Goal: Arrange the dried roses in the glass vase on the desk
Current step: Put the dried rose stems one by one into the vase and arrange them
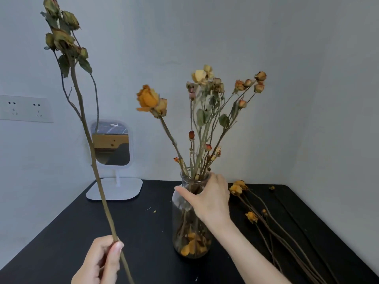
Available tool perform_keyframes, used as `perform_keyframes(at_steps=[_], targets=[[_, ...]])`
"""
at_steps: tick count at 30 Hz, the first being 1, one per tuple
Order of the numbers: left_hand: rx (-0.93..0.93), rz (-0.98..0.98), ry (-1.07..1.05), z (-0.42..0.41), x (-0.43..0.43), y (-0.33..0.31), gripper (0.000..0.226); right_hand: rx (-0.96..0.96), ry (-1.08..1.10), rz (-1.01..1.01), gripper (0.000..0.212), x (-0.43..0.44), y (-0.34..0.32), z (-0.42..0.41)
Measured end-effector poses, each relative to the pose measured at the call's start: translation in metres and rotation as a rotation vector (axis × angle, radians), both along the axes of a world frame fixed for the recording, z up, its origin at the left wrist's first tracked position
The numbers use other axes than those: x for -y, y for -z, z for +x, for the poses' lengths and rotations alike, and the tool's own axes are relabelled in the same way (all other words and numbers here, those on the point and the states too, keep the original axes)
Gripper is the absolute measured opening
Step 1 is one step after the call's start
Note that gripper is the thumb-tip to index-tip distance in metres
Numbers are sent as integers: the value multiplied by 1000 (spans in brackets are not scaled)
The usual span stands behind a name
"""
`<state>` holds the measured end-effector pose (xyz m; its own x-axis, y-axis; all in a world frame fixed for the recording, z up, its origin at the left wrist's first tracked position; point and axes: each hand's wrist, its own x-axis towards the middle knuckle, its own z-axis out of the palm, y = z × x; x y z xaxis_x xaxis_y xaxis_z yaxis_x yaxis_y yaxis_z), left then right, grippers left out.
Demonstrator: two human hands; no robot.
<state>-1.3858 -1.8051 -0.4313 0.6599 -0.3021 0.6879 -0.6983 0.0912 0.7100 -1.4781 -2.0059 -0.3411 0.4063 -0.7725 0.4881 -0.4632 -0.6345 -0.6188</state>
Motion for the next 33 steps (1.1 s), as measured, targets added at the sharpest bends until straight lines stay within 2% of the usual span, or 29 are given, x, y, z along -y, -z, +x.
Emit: perform_keyframes(at_steps=[2, 3, 6, 8, 11, 17, 23, 28, 33], targets=[[-17, -19, 16, 0, -1, -2, 37, -34, -20, 11, 79, -2, 1, 0], [-32, -27, 27, 0, -1, -2, 37, -13, -96, 63, 73, 0, 1, -2], [-56, -23, 24, 0, -2, -2, 39, 152, -433, 348, 41, 6, -6, -15], [-62, -34, 24, -3, -1, -3, 39, 175, -532, 450, 43, 12, -9, -21], [-70, -58, 24, -7, 1, -7, 40, 177, -531, 441, 46, 17, -8, -21], [-76, -67, 33, -8, 0, -16, 38, 224, -391, 344, 42, 9, -1, -9], [-96, -51, 36, -11, -4, -24, 39, 85, -198, 126, 72, 0, -3, 2], [-117, -102, 92, -21, -1, -48, 34, 118, -509, 411, 55, 8, -5, -8], [-43, -119, 139, -37, 11, -86, 23, 153, -477, 361, 58, 11, -2, -9]])
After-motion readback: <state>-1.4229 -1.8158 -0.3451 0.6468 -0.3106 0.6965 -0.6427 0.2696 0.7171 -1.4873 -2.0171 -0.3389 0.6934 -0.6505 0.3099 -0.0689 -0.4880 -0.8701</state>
